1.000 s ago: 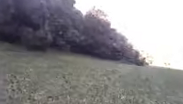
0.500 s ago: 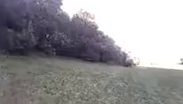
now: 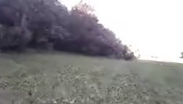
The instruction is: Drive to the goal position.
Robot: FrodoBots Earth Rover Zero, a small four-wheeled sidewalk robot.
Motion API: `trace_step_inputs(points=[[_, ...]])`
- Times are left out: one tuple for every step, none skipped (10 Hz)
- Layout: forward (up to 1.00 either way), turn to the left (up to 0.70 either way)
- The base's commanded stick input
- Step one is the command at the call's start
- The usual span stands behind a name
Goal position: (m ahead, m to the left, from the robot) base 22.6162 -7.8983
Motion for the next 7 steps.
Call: trace_step_inputs(points=[[0.85,0.00],[0.85,0.00],[0.85,0.00],[0.85,0.00],[0.85,0.00],[0.85,0.00],[0.85,0.00]])
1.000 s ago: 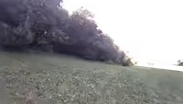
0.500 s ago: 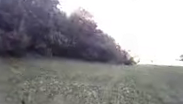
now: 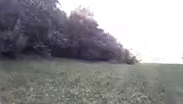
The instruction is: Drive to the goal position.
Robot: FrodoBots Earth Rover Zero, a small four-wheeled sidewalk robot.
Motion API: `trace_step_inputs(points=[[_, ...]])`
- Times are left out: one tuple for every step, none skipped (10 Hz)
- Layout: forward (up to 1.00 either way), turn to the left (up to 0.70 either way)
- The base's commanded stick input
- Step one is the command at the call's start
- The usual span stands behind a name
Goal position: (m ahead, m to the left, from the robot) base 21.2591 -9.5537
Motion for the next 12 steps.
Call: trace_step_inputs(points=[[0.85,0.00],[0.85,-0.12],[0.85,-0.34],[0.85,-0.34],[0.85,-0.34],[0.85,-0.34],[0.85,-0.34],[0.85,-0.28],[0.85,0.00],[0.85,0.00],[0.85,0.00],[0.85,0.00]])
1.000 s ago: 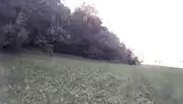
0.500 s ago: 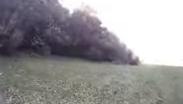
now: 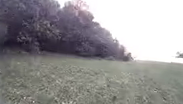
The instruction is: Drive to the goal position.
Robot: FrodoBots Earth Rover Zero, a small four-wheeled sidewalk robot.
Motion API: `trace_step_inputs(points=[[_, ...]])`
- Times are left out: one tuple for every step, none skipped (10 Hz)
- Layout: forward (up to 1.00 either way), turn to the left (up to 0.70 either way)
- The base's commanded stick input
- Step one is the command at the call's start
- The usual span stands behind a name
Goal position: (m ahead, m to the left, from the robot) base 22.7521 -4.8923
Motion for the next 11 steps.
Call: trace_step_inputs(points=[[0.85,0.00],[0.85,0.00],[0.85,0.00],[0.85,0.00],[0.85,-0.06],[0.85,-0.34],[0.85,-0.34],[0.85,-0.34],[0.85,-0.34],[0.85,-0.34],[0.85,-0.34]])
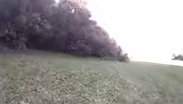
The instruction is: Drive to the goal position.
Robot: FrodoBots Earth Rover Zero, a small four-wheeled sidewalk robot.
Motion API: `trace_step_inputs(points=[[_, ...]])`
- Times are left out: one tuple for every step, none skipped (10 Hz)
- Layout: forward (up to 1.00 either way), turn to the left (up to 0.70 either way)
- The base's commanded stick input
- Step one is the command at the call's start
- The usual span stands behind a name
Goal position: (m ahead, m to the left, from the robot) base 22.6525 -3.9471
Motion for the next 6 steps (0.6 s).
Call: trace_step_inputs(points=[[0.85,-0.34],[0.85,-0.34],[0.85,-0.34],[0.85,-0.34],[0.85,-0.34],[0.85,0.00]])
